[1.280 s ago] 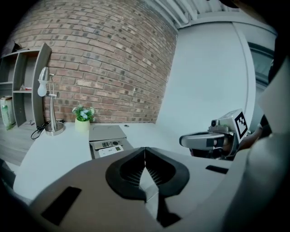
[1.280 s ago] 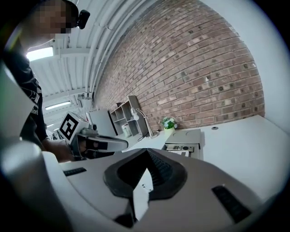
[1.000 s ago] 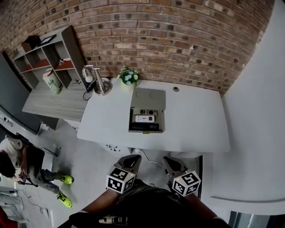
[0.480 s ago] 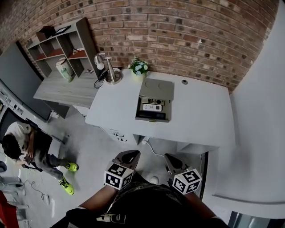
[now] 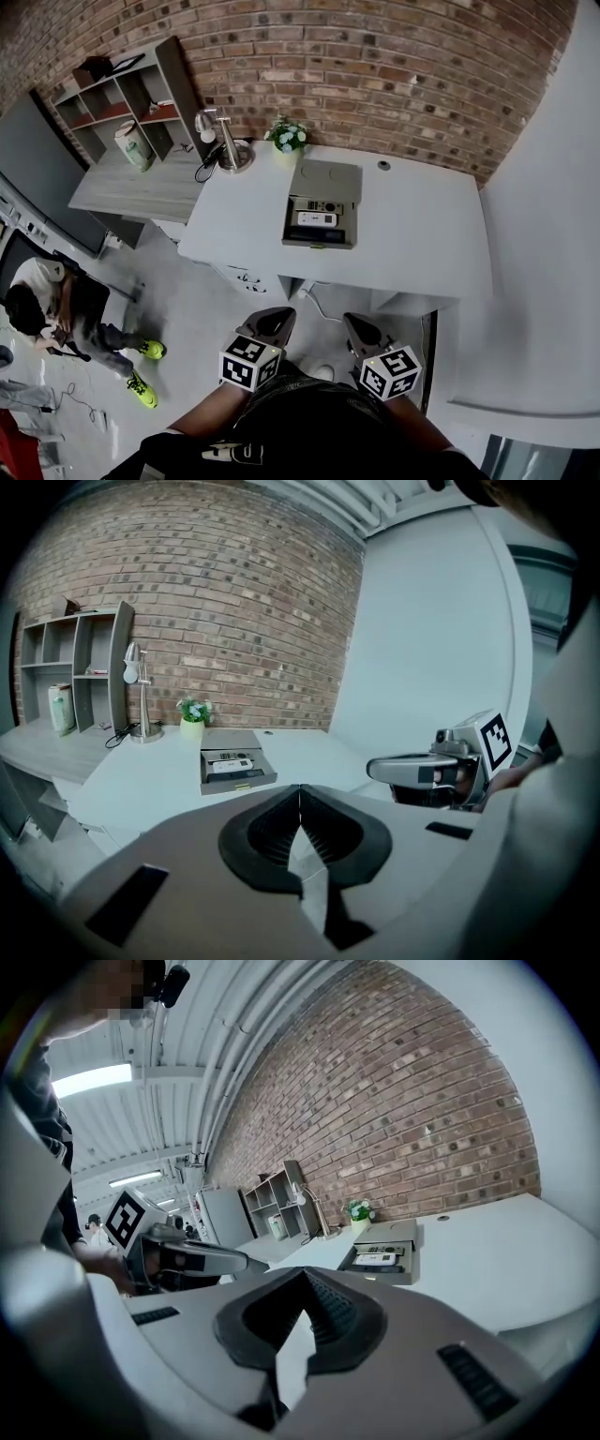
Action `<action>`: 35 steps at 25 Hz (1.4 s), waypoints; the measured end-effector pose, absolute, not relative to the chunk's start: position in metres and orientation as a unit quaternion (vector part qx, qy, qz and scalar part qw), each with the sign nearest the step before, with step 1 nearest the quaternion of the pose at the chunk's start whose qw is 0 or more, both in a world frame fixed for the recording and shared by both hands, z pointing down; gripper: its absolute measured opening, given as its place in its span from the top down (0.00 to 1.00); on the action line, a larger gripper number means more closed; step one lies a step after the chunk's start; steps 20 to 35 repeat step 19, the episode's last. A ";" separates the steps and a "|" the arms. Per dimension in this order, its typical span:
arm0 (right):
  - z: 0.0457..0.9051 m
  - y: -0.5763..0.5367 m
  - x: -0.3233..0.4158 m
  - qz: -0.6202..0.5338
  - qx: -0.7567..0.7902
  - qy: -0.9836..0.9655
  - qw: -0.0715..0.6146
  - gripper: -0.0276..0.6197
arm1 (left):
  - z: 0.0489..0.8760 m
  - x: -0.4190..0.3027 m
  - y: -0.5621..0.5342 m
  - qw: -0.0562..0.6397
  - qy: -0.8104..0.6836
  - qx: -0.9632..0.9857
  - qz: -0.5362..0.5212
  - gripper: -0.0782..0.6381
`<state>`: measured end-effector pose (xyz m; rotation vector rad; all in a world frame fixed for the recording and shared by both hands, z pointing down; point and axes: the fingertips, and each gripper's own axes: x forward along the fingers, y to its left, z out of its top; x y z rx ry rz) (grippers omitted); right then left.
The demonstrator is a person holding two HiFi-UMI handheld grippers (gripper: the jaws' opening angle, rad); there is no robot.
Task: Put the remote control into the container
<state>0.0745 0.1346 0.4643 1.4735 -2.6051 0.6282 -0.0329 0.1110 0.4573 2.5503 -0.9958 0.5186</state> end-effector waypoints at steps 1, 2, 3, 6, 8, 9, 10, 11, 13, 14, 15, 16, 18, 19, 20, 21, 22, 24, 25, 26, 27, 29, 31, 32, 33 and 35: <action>0.464 0.135 0.075 0.203 0.482 -0.851 0.043 0.95 | 0.458 -0.032 0.112 0.175 -0.350 0.902 0.184 0.88; 0.463 0.135 0.076 0.201 0.483 -0.851 0.044 0.95 | 0.458 -0.032 0.112 0.174 -0.350 0.902 0.184 0.88; 0.463 0.135 0.076 0.200 0.483 -0.851 0.045 0.95 | 0.458 -0.031 0.112 0.174 -0.350 0.902 0.183 0.88; 0.464 0.136 0.078 0.200 0.484 -0.850 0.047 0.95 | 0.458 -0.030 0.112 0.172 -0.350 0.903 0.181 0.88; 0.464 0.136 0.077 0.199 0.483 -0.851 0.048 0.95 | 0.457 -0.030 0.112 0.170 -0.349 0.903 0.182 0.88; 0.463 0.136 0.076 0.198 0.482 -0.852 0.048 0.95 | 0.456 -0.030 0.112 0.170 -0.349 0.903 0.182 0.88; 0.463 0.136 0.077 0.198 0.482 -0.852 0.049 0.95 | 0.455 -0.030 0.112 0.170 -0.350 0.903 0.182 0.88; 0.463 0.135 0.078 0.197 0.482 -0.852 0.049 0.95 | 0.455 -0.030 0.111 0.169 -0.350 0.903 0.181 0.88; 0.464 0.135 0.080 0.198 0.483 -0.852 0.048 0.95 | 0.454 -0.028 0.111 0.168 -0.350 0.904 0.181 0.88; 0.464 0.136 0.080 0.199 0.483 -0.851 0.048 0.95 | 0.454 -0.028 0.111 0.167 -0.349 0.904 0.181 0.88; 0.464 0.136 0.080 0.199 0.483 -0.851 0.048 0.95 | 0.454 -0.027 0.111 0.166 -0.349 0.904 0.181 0.88; 0.465 0.135 0.080 0.199 0.483 -0.852 0.048 0.95 | 0.454 -0.027 0.111 0.166 -0.349 0.904 0.181 0.88; 0.465 0.135 0.079 0.198 0.481 -0.852 0.049 0.95 | 0.455 -0.027 0.110 0.166 -0.349 0.904 0.182 0.88; 0.465 0.134 0.079 0.198 0.481 -0.853 0.049 0.95 | 0.455 -0.027 0.110 0.166 -0.349 0.904 0.183 0.88; 0.465 0.134 0.079 0.198 0.481 -0.853 0.049 0.95 | 0.455 -0.027 0.110 0.166 -0.349 0.904 0.183 0.88; 0.465 0.134 0.079 0.198 0.481 -0.853 0.049 0.95 | 0.455 -0.027 0.110 0.166 -0.349 0.904 0.183 0.88; 0.465 0.134 0.079 0.198 0.481 -0.853 0.049 0.95 | 0.455 -0.027 0.110 0.166 -0.349 0.904 0.183 0.88; 0.465 0.134 0.079 0.198 0.481 -0.853 0.049 0.95 | 0.455 -0.027 0.110 0.166 -0.349 0.904 0.183 0.88; 0.465 0.134 0.079 0.198 0.481 -0.853 0.049 0.95 | 0.455 -0.027 0.110 0.166 -0.349 0.904 0.183 0.88; 0.465 0.134 0.079 0.198 0.481 -0.853 0.049 0.95 | 0.455 -0.027 0.110 0.166 -0.349 0.904 0.183 0.88; 0.465 0.134 0.079 0.198 0.481 -0.853 0.049 0.95 | 0.455 -0.027 0.110 0.166 -0.349 0.904 0.183 0.88; 0.465 0.134 0.079 0.198 0.481 -0.853 0.049 0.95 | 0.455 -0.027 0.110 0.166 -0.349 0.904 0.183 0.88; 0.465 0.134 0.079 0.198 0.481 -0.853 0.049 0.95 | 0.455 -0.027 0.110 0.166 -0.349 0.904 0.183 0.88; 0.465 0.134 0.079 0.198 0.481 -0.853 0.049 0.95 | 0.455 -0.027 0.110 0.166 -0.349 0.904 0.183 0.88; 0.465 0.134 0.079 0.198 0.481 -0.853 0.049 0.95 | 0.455 -0.027 0.110 0.166 -0.349 0.904 0.183 0.88; 0.465 0.134 0.079 0.198 0.481 -0.853 0.049 0.95 | 0.455 -0.027 0.110 0.166 -0.349 0.904 0.183 0.88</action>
